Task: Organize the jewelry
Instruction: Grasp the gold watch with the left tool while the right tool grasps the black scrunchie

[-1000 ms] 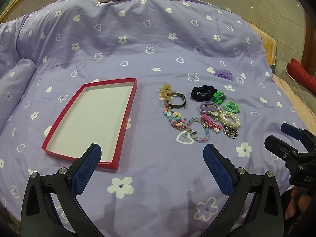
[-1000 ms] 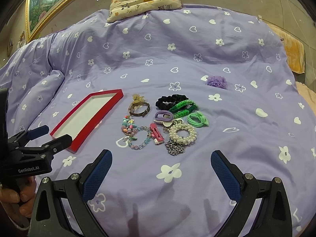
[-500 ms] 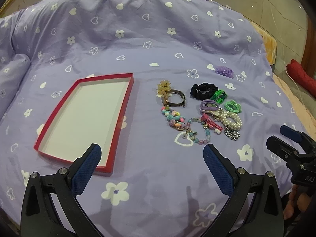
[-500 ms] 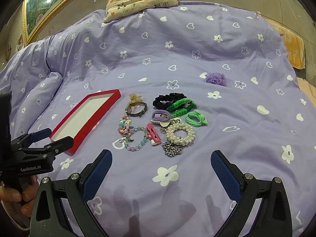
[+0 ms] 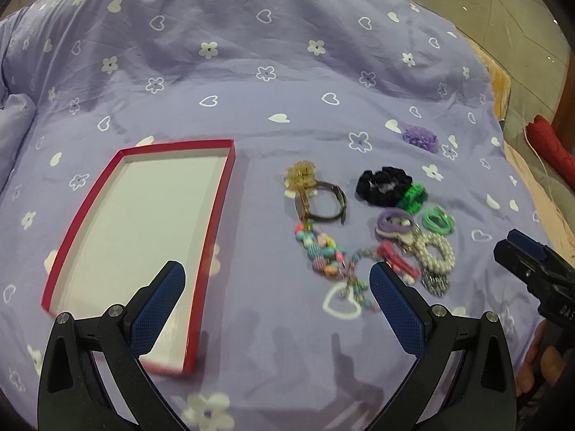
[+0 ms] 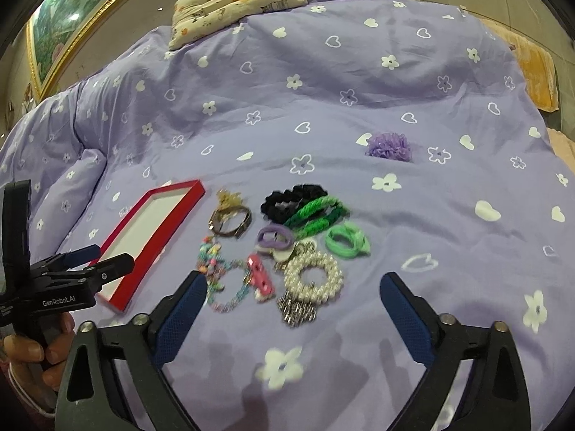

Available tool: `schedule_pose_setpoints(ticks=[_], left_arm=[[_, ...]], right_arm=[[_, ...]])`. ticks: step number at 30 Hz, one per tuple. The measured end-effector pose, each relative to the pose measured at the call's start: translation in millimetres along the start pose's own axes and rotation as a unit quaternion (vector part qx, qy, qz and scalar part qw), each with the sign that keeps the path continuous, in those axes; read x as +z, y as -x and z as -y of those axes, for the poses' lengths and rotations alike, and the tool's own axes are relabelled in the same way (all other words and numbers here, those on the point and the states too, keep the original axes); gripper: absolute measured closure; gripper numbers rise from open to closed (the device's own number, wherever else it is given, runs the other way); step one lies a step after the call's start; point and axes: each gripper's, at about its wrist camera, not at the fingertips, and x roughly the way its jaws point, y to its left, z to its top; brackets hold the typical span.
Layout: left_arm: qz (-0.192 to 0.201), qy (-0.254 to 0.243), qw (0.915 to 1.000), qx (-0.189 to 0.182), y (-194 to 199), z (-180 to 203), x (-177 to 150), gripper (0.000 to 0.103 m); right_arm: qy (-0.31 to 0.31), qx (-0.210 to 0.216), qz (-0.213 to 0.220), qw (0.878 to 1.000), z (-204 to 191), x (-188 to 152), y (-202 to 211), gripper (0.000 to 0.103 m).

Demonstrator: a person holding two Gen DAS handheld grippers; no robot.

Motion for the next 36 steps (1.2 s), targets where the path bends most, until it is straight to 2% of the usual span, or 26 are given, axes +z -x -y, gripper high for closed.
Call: schedule_pose_setpoints(ticks=[5,9,18,24,27,29,30,31,36], left_arm=[[-0.019,-0.005,0.9998,0.0,-29,-1,19,0.004],[-0.035,-0.002,0.9994,-0.006,-53,-3,32,0.007],[-0.074,-0.016,0.9966,-0.033,-100,5,51,0.023],[-0.108,-0.017,0.9931,-0.043,-131,6,54,0.045],[-0.12,-0.015,0.9913,-0.052,-142,7,52,0.059],[-0.12,-0.017,0.9912,-0.054,-144,8,51,0.079],[-0.118,-0.017,0.9911,-0.059,-143,8,52,0.084],[-0.118,-0.017,0.9908,-0.065,-142,8,52,0.095],[-0.104,-0.02,0.9923,-0.065,-130,4,51,0.095]], right_arm=[[-0.011,0.005,-0.008,1.0,8,20,-24,0.026],[-0.017,0.016,-0.02,1.0,11,36,-48,0.032],[-0.008,0.025,-0.072,0.997,23,74,-114,0.048],[0.029,0.013,-0.113,0.993,20,80,-150,0.056],[0.037,0.009,-0.135,0.99,21,75,-165,0.065],[0.041,0.001,-0.14,0.989,22,72,-170,0.086],[0.039,0.003,-0.14,0.989,22,71,-172,0.089],[0.036,0.005,-0.137,0.99,23,71,-171,0.091],[0.028,0.015,-0.112,0.993,23,74,-157,0.096]])
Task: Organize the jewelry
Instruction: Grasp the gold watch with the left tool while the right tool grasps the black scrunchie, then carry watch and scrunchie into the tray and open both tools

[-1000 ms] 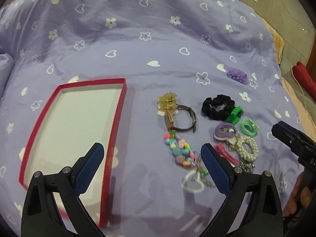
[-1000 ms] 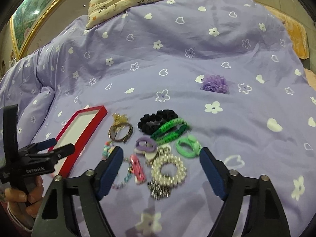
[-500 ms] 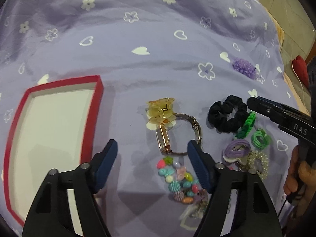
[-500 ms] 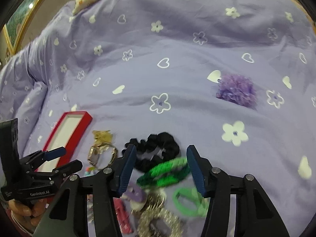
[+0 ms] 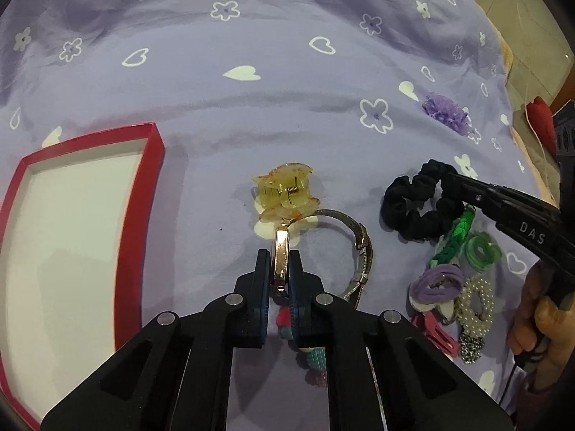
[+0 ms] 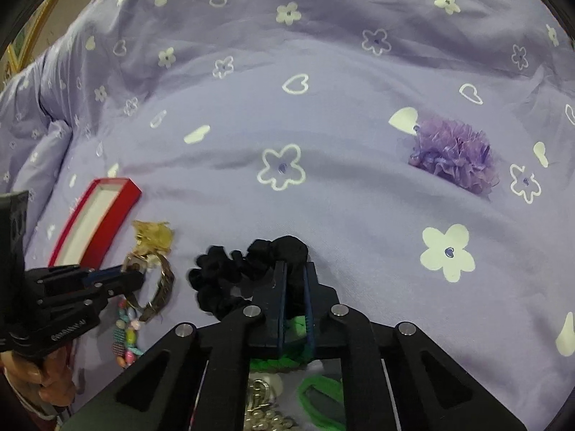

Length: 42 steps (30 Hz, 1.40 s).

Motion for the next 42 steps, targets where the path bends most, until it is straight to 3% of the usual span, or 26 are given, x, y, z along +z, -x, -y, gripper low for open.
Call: schedule_pose_setpoints(ticks=[10,19,31,42], left_arm=[[0.035,0.005,0.9994,-0.007,41,-10,-13,0.096],[0.056,0.035,0.9978,0.003,75,-44,-29,0.096],[0.071,0.076,0.9939,0.036,100,-103,-42,0.096],[0.064,0.099,0.9902,0.074,96,-158,-35,0.096]], right_arm=[[-0.007,0.033,0.04,0.999,-26,1,35,0.097],[-0.006,0.078,0.056,0.995,-64,-3,46,0.097],[0.015,0.134,0.047,0.99,-128,1,31,0.097],[0.035,0.182,0.037,0.982,-191,22,-5,0.097]])
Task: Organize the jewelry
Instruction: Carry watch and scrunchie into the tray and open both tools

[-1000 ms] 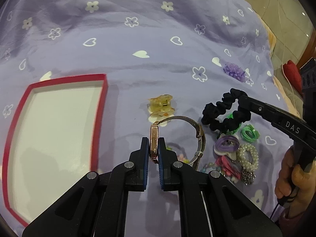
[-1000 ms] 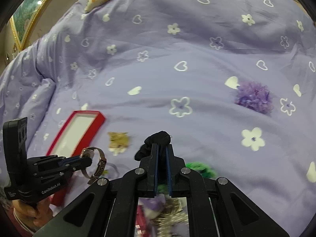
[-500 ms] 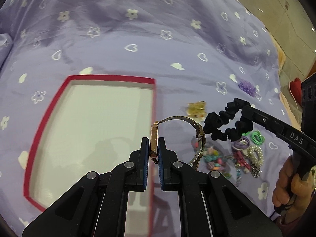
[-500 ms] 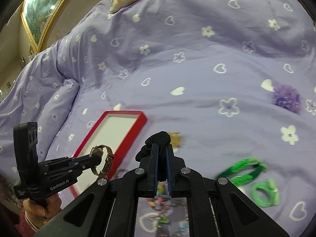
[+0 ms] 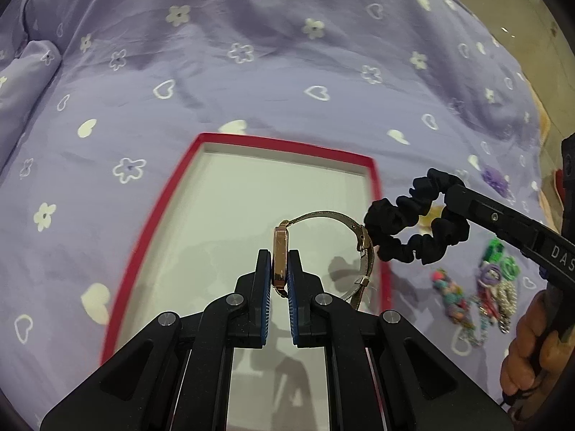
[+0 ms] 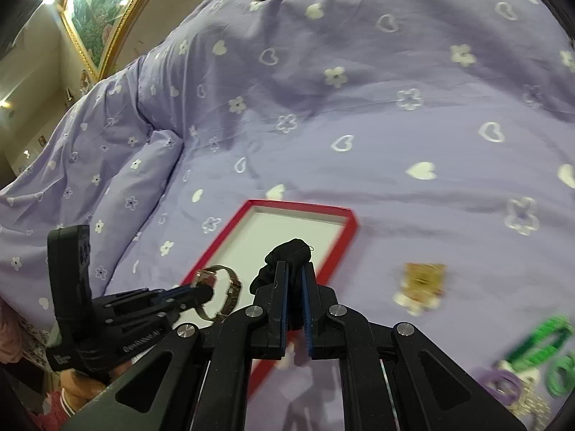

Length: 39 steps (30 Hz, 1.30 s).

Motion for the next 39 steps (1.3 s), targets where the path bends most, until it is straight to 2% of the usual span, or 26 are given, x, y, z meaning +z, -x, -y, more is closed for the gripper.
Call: schedule_pose_setpoints(ticks=[9,14,20,27,28,31,32,35,39], left_arm=[[-0.026,0.018,0.999,0.033,-43,-39,27,0.096],[-0.045,0.015,0.9976,0.05,-65,-46,38,0.096],[-0.064,0.0,0.996,0.063,-83,-42,38,0.095],[-0.07,-0.006,0.9944,0.079,-90,-42,35,0.093],[-0.071,-0.006,0.9942,0.081,-89,-43,36,0.09],[-0.068,-0.009,0.9937,0.088,-85,-43,35,0.072],[-0.066,-0.01,0.9936,0.091,-83,-42,35,0.069],[-0.061,-0.014,0.993,0.1,-74,-42,35,0.068],[-0.051,-0.011,0.9932,0.104,-57,-35,32,0.063]], right_arm=[[-0.009,0.005,-0.033,0.999,-4,15,-64,0.097],[0.004,-0.021,-0.058,0.998,-2,20,-90,0.097],[0.023,-0.049,-0.091,0.994,3,18,-107,0.096],[0.041,-0.07,-0.107,0.991,6,15,-114,0.09],[0.041,-0.07,-0.107,0.991,6,15,-113,0.089],[0.039,-0.062,-0.106,0.992,6,16,-111,0.08],[0.041,-0.061,-0.105,0.992,5,16,-110,0.075],[0.049,-0.065,-0.099,0.992,0,17,-108,0.07],[0.043,-0.057,-0.086,0.994,-3,19,-94,0.07]])
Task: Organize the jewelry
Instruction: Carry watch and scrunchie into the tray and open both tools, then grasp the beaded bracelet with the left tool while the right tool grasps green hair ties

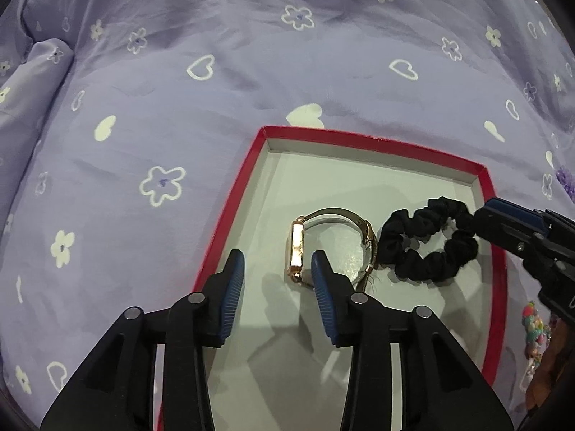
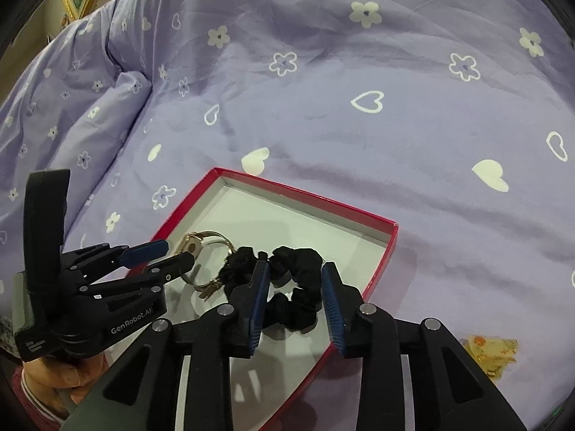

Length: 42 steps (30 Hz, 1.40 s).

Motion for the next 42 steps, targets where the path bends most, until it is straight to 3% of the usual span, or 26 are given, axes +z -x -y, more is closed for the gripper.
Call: schedule_pose_setpoints(ticks=[11,24,42], left_arm=[[0.04,0.029,0.9973,-0.055,57,10,-21,0.056],[0.043,-0.004,0.9921,-0.118,98,78,-56,0.056],[0.012,-0.061,0.9859,-0.155,93,156,-81,0.056]], right_arm=[[-0.029,0.008,0.051,0.998,15,-28,75,0.052],[-0.086,-0.038,0.085,0.992,71,-96,159,0.051],[-0.167,-0.107,0.102,0.975,152,-177,222,0.051]])
